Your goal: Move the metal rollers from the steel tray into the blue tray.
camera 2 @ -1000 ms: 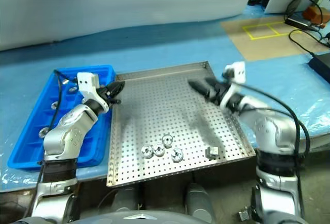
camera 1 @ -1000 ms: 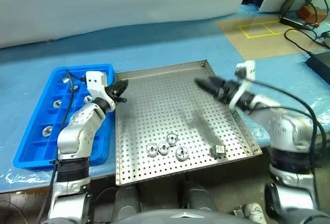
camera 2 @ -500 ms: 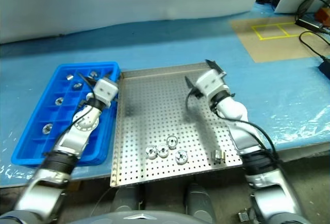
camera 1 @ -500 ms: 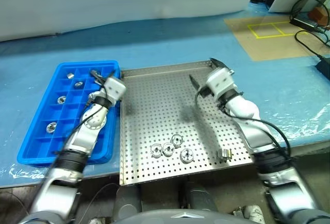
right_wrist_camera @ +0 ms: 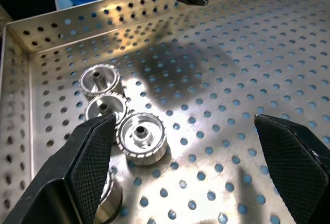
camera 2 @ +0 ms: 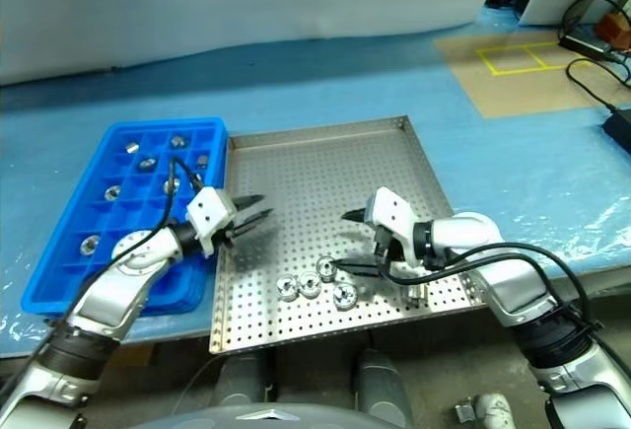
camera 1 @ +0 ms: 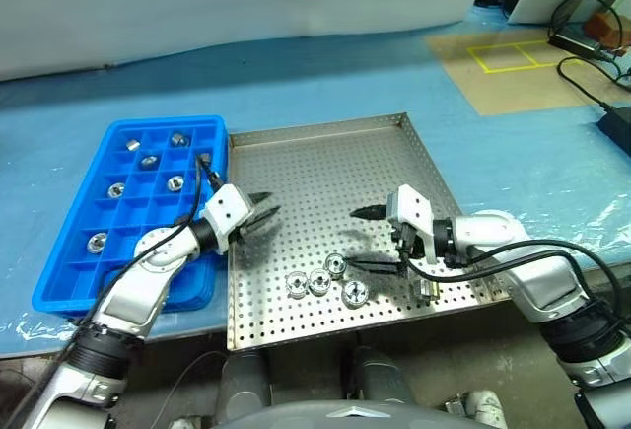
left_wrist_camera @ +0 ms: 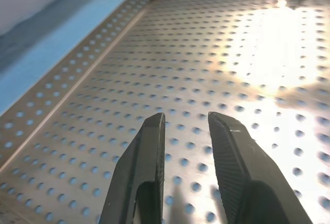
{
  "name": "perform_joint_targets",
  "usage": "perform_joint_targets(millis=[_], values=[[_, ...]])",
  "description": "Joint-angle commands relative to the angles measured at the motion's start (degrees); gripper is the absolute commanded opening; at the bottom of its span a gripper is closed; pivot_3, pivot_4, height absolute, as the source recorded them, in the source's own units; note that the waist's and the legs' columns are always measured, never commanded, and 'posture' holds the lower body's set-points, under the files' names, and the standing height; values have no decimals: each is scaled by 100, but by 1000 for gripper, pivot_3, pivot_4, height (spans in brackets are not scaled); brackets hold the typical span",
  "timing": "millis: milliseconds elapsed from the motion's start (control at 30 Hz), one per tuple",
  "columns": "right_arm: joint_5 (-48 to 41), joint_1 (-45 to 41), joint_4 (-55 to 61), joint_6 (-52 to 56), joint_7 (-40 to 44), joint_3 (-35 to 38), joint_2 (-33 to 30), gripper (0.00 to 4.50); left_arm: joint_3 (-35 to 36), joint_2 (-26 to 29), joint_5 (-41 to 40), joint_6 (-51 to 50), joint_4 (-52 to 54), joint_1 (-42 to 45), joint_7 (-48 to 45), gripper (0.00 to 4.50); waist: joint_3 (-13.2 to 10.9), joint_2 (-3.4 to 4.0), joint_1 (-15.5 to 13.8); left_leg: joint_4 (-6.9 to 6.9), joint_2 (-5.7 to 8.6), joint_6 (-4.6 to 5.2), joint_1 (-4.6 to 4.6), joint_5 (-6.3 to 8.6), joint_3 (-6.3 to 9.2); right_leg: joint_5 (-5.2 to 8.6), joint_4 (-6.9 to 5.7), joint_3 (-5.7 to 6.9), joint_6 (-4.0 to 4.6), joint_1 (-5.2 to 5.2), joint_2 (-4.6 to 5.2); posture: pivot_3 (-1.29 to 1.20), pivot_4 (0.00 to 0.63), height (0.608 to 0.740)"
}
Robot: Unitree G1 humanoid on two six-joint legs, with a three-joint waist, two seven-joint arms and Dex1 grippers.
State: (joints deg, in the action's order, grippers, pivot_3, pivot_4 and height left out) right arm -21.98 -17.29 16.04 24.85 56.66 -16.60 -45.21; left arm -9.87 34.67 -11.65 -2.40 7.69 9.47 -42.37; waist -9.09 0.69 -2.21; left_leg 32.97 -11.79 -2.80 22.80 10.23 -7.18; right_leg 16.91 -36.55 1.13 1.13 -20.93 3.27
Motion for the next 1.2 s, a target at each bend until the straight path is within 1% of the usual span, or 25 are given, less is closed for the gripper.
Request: perform_joint_targets(millis=[33,167,233,400,533,600,667,900,1067,1200], values=[[352,-157,-208,-293,-26,-83,256,4500,66,-35,-226,-243,365,-62,-209,1379,0,0,6,-1,0,-1,-4,-1,-3,1,-3,-2,2,0,1,-135,150,740],[843,19,-435,-686,48,-323,396,4500,80,-154,-275,-494,614,-122,-235,1379,0,0,-8,0,-3,3,-3,-9,-8,-2,-4,-1,14,-2,3,-127,150,740],[900,87,-452,-718,26,-369,539,4500,119,-143,-297,-595,729,-167,-270,1379,0,0,-1,0,-2,7,-1,-9,-11,-2,-3,-2,15,-3,5,-125,150,740],[1259,323,-510,-1145,241,-608,553,4500,267,-110,-415,-943,1025,-164,-253,1379,0,0,3,-3,-5,10,-1,-8,-14,-1,-3,-2,18,-7,2,-116,150,740],[1459,336,-827,-1487,260,-661,670,4500,214,-119,-276,-1085,1175,-125,-179,1379,2,-2,5,-3,-5,11,-9,-7,-14,0,-3,-2,18,0,2,-112,150,740],[1565,324,-1103,-1723,272,-675,746,4500,176,-195,-261,-1263,1307,-43,-64,1379,2,-3,9,-3,-6,12,-20,-7,-15,3,-3,-2,24,9,2,-111,150,740],[1689,310,-1408,-2006,255,-685,821,4500,127,-241,-227,-1406,1445,9,18,1379,3,-5,17,-3,-8,12,-32,-7,-18,20,-3,-2,52,17,2,-111,150,740],[1888,477,-1869,-2610,261,-750,904,4500,91,-309,-231,-1893,1848,119,155,1379,7,-11,57,-28,-13,22,-100,-4,-60,29,-1,-27,65,51,3,-112,150,740],[1973,604,-1974,-2614,210,-783,850,4500,101,-304,-274,-2060,1978,159,156,1379,21,-34,75,-33,-12,26,-109,-5,-79,29,8,-45,65,51,3,-109,150,740],[1955,728,-1605,-2360,250,-853,763,4500,114,-287,-236,-1994,1902,134,117,1379,34,-52,73,-46,-12,28,-115,-3,-90,29,21,-52,65,53,4,-112,150,740]])
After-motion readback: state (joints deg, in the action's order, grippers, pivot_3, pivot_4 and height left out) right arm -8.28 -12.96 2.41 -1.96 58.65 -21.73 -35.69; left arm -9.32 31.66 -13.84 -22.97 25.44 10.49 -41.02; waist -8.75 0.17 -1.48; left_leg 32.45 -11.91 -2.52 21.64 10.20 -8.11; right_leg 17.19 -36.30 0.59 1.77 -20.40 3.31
